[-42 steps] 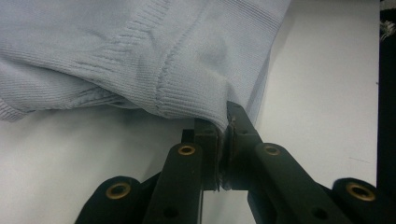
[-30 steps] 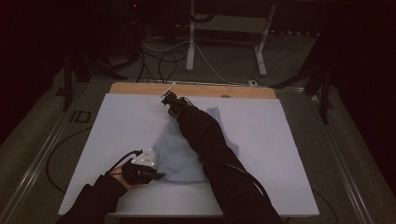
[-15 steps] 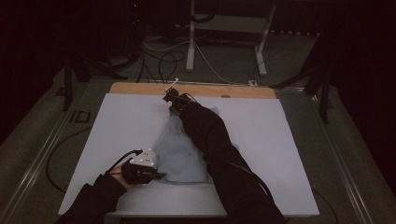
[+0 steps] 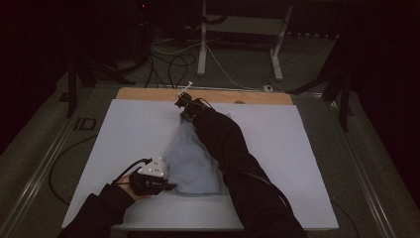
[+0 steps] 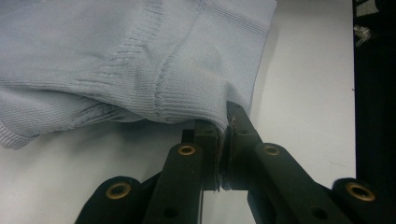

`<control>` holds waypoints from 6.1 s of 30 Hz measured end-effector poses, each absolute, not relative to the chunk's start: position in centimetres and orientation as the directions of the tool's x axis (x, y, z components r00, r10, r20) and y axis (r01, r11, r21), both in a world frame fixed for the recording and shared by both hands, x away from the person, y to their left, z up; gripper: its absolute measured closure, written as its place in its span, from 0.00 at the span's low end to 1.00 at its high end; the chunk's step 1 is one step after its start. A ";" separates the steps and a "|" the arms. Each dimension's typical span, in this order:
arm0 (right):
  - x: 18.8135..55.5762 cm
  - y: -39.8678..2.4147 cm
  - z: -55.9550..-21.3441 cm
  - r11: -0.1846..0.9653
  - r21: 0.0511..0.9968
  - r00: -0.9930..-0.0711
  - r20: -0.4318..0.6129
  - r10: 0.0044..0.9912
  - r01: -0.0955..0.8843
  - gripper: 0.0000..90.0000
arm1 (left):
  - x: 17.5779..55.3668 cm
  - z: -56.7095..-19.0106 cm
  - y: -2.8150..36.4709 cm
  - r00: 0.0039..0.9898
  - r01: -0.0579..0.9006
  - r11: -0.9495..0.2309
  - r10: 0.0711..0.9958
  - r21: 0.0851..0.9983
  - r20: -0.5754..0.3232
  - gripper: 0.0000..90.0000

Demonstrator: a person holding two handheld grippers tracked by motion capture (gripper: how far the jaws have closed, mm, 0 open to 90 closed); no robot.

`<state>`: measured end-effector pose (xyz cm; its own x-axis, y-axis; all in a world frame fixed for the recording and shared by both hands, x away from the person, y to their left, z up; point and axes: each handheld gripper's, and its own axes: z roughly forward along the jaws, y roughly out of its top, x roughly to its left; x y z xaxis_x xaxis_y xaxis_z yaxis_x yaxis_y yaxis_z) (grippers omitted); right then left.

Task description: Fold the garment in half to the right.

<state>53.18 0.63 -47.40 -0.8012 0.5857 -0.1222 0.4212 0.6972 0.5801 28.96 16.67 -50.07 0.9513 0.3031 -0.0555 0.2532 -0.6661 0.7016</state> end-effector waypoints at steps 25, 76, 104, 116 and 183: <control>52.8 -2.5 -44.0 0.646 0.654 -0.799 -0.104 0.592 0.394 0.97 | 29.4 -46.8 14.4 0.981 0.123 -0.716 0.193 0.688 0.026 0.97; 53.5 -13.6 -42.8 0.531 0.701 -0.733 -0.017 0.680 0.476 0.97 | 32.6 -46.1 -1.0 0.998 -0.057 -0.790 -0.029 0.611 0.055 0.96; 54.2 -17.1 -45.1 0.497 0.701 -0.723 0.039 0.689 0.511 0.95 | 33.5 -48.5 -6.4 0.998 -0.067 -0.823 -0.057 0.565 0.034 0.95; 53.6 -20.0 -43.9 0.404 0.745 -0.678 0.087 0.730 0.530 0.15 | 32.9 -48.3 -7.3 0.995 -0.087 -0.801 -0.096 0.593 0.018 0.51; 52.6 -19.6 -50.1 0.420 0.659 -0.627 0.101 0.772 0.624 0.32 | 29.4 -48.5 15.4 0.937 0.288 -0.601 0.339 0.746 -0.089 0.01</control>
